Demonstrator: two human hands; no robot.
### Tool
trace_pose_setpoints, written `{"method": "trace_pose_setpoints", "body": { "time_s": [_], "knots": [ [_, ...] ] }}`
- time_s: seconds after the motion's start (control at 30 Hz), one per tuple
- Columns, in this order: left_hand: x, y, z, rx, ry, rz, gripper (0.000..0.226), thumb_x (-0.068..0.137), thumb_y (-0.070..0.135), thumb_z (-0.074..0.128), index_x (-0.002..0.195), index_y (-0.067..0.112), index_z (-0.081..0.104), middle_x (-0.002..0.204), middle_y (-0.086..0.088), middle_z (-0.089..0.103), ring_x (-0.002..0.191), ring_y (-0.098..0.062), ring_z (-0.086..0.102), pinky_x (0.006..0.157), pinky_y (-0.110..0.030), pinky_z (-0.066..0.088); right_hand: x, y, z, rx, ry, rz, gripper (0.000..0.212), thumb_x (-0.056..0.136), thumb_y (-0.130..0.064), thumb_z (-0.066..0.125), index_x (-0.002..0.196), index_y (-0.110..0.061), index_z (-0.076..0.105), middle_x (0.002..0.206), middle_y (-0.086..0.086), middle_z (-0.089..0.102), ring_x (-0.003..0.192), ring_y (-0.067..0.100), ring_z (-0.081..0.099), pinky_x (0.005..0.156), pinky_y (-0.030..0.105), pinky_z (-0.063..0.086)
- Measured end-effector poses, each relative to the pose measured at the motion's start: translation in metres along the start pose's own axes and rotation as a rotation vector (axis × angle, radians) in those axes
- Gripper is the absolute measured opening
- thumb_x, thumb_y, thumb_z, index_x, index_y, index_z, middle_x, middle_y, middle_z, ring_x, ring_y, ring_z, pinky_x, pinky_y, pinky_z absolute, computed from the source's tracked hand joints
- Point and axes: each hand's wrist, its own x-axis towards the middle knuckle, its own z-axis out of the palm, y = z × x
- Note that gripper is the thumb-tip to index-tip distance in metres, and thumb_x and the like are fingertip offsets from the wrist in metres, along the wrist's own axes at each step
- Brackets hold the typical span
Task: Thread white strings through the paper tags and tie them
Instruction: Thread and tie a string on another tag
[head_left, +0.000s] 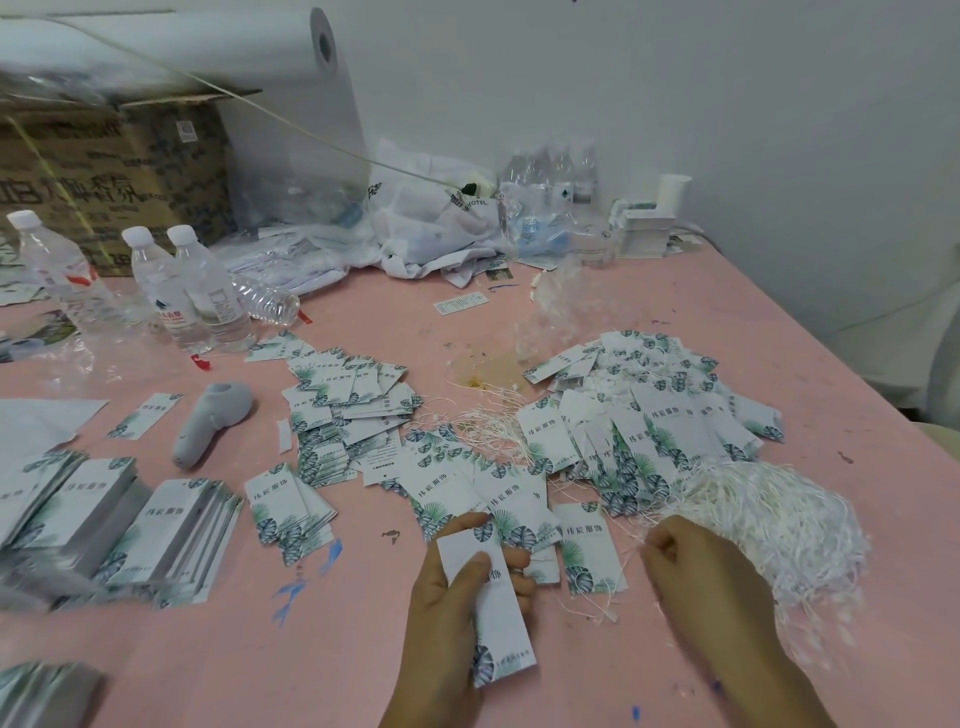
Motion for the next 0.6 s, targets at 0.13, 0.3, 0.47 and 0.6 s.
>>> {"method": "trace_pose_setpoints", "body": {
  "time_s": [0.13,0.3,0.47,0.6],
  "knots": [
    [0.000,0.000,-0.001,0.062,-0.005,0.005,0.034,0.083,0.007,0.067,0.116,0.015,0.064,0.095,-0.035,0.066,0.071,-0.038,0.067,0.059,-0.042,0.057,-0.002,-0.006,-0.009,0.303,0.032,-0.045,0.019,0.089,-0.026,0.061,0.071,-0.031,0.058,0.071,-0.010,0.062,0.063,0.006,0.058,0.058,0.031,0.049],
    [0.002,0.001,-0.001,0.018,-0.054,-0.026,0.045,0.070,-0.004,0.062,0.110,0.017,0.066,0.087,-0.027,0.066,0.068,-0.034,0.064,0.059,-0.040,0.057,0.006,-0.043,-0.029,0.904,-0.127,-0.100,0.017,0.089,-0.018,0.064,0.073,-0.022,0.066,0.069,-0.004,0.067,0.059,0.004,0.058,0.058,0.018,0.046],
    [0.004,0.004,0.002,0.009,-0.078,-0.035,0.050,0.061,-0.004,0.065,0.107,0.013,0.062,0.075,-0.020,0.059,0.054,-0.028,0.054,0.050,-0.035,0.050,-0.007,-0.073,-0.009,1.197,-0.475,-0.091,0.014,0.089,-0.015,0.066,0.076,-0.017,0.069,0.059,0.005,0.058,0.044,0.013,0.044,0.041,0.025,0.037],
    [0.006,0.006,0.003,0.054,-0.097,-0.046,0.037,0.063,0.009,0.074,0.093,0.006,0.052,0.073,-0.024,0.054,0.050,-0.027,0.050,0.044,-0.032,0.046,-0.024,-0.076,0.009,1.149,-0.485,-0.111,0.012,0.089,-0.012,0.068,0.079,-0.018,0.071,0.055,0.004,0.059,0.042,0.010,0.045,0.041,0.017,0.036]
  ]
}}
